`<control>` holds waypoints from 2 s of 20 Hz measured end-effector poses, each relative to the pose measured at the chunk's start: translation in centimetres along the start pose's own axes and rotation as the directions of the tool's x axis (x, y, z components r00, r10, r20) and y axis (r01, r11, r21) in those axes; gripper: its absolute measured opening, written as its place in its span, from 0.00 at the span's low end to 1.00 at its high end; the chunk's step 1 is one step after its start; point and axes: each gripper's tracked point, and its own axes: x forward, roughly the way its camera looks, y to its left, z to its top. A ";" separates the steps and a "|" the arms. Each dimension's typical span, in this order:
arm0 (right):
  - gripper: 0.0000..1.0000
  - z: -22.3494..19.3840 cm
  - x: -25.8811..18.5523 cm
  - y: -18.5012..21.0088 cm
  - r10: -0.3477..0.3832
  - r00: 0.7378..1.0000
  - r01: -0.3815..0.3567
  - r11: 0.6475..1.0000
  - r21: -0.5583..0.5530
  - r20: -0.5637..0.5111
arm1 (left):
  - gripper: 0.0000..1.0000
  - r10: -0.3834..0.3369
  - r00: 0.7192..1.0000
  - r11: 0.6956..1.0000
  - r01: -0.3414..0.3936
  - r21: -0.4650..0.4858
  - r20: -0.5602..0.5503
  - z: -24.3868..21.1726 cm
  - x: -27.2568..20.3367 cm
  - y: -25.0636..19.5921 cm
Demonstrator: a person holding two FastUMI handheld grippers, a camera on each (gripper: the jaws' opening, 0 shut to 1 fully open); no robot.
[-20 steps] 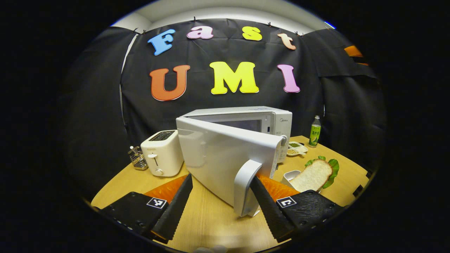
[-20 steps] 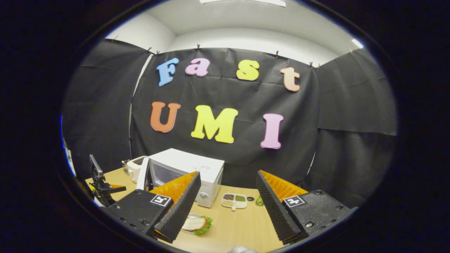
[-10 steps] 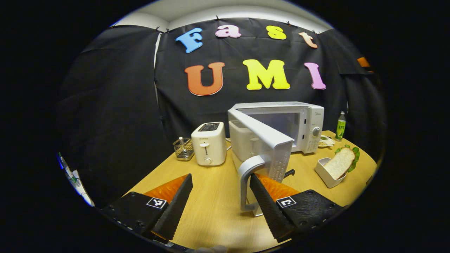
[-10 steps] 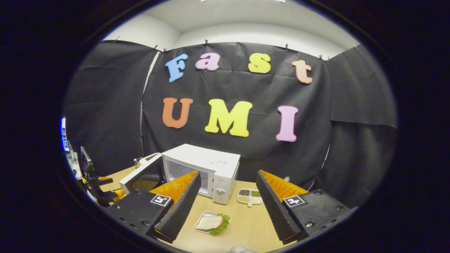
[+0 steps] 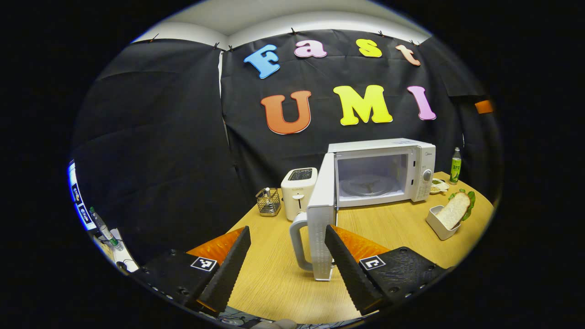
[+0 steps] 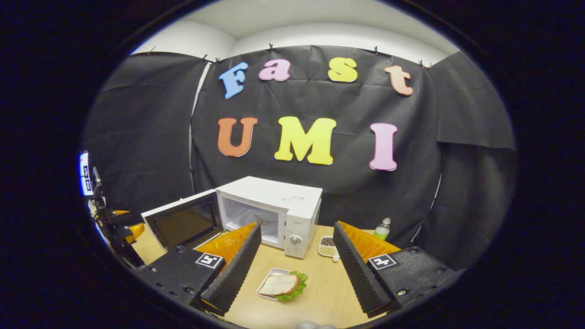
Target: Open the microwave oven with the left hand, put the food in, and close the microwave oven.
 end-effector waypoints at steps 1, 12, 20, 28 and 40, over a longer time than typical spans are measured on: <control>1.00 -1.6 0.4 -0.5 0.003 1.000 -0.003 1.000 0.013 -0.031 | 0.97 -0.007 1.000 1.000 0.007 -0.003 0.010 0.7 -0.4 -0.3; 0.95 -19.3 6.1 -2.2 0.245 0.891 -0.094 0.923 0.373 -0.382 | 0.97 -0.068 0.994 0.998 0.069 -0.002 0.084 7.8 -3.3 -7.9; 0.82 -24.7 11.3 -1.3 0.550 0.689 -0.082 0.706 0.703 -0.472 | 0.97 -0.007 0.997 1.000 0.005 0.031 0.077 10.9 -4.4 -13.7; 0.34 -24.4 12.8 0.1 0.655 0.562 -0.049 0.636 0.770 -0.505 | 0.97 0.005 0.997 1.000 -0.008 0.031 0.072 11.8 -3.9 -16.5; 0.35 -12.4 12.8 3.4 0.528 0.766 -0.081 0.644 0.761 -0.365 | 0.97 -0.116 0.990 0.993 0.113 0.037 0.085 11.8 -1.7 -12.9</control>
